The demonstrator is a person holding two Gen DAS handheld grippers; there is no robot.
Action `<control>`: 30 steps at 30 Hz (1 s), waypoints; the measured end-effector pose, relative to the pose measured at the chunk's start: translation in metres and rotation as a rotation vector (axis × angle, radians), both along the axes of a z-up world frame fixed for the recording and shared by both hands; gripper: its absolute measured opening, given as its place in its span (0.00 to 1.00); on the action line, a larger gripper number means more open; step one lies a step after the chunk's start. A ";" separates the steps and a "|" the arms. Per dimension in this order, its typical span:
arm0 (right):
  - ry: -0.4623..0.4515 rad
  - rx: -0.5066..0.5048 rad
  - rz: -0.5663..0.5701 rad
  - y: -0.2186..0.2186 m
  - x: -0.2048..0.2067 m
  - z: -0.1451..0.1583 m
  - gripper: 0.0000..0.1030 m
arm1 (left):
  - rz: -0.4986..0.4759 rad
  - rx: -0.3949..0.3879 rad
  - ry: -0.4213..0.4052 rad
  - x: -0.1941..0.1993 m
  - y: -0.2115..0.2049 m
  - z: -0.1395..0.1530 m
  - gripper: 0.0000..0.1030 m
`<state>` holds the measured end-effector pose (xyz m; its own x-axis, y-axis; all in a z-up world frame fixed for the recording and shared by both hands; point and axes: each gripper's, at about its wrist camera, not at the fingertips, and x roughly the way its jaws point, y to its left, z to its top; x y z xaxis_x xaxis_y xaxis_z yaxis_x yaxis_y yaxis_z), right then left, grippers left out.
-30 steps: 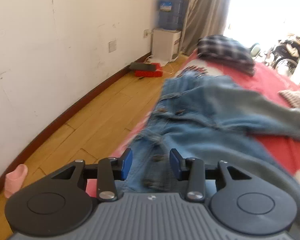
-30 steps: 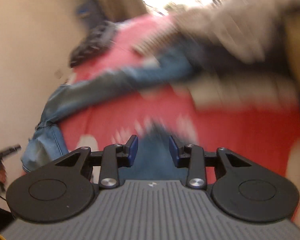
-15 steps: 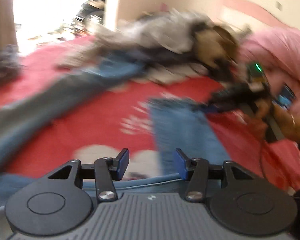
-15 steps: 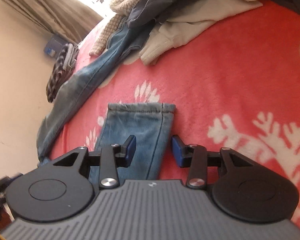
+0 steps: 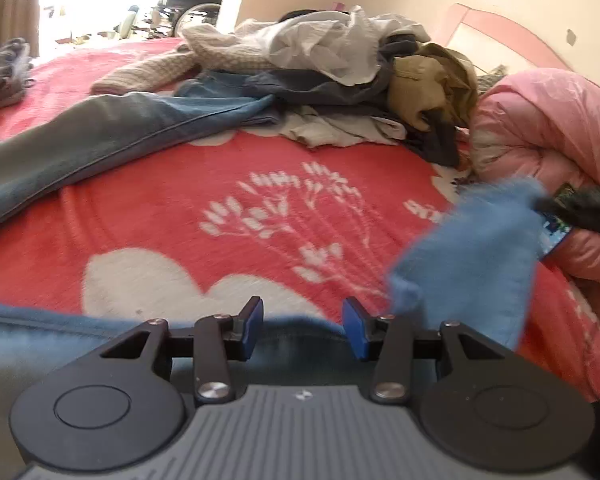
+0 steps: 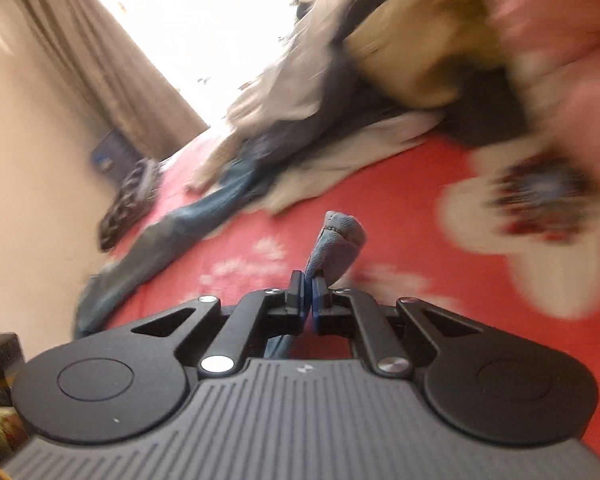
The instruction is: Fold clothes
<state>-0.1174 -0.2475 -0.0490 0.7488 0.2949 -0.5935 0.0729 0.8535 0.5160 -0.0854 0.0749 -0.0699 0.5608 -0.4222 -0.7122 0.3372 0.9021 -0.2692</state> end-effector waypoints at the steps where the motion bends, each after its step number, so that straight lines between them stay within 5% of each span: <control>1: 0.014 -0.007 -0.043 -0.011 -0.017 -0.001 0.02 | 0.007 0.001 0.006 -0.001 0.002 -0.001 0.44; 6: 0.163 -0.035 -0.229 -0.046 -0.090 -0.040 0.02 | 0.052 0.014 0.055 0.000 0.015 -0.011 0.44; 11: 0.310 0.007 -0.303 -0.057 -0.121 -0.073 0.04 | 0.079 0.036 0.071 0.001 0.025 -0.016 0.44; 17: 0.273 -0.054 -0.386 -0.092 -0.130 -0.047 0.12 | 0.112 0.058 0.085 -0.010 0.037 -0.015 0.45; 23: 0.220 -0.034 -0.270 -0.092 -0.078 -0.057 0.44 | 0.141 0.082 0.104 -0.023 0.048 -0.015 0.45; 27: 0.254 -0.055 -0.197 -0.080 -0.047 -0.075 0.40 | 0.160 0.098 0.116 -0.032 0.056 -0.015 0.45; 30: 0.230 -0.137 -0.177 -0.068 -0.042 -0.068 0.07 | 0.177 0.113 0.129 -0.040 0.060 -0.018 0.45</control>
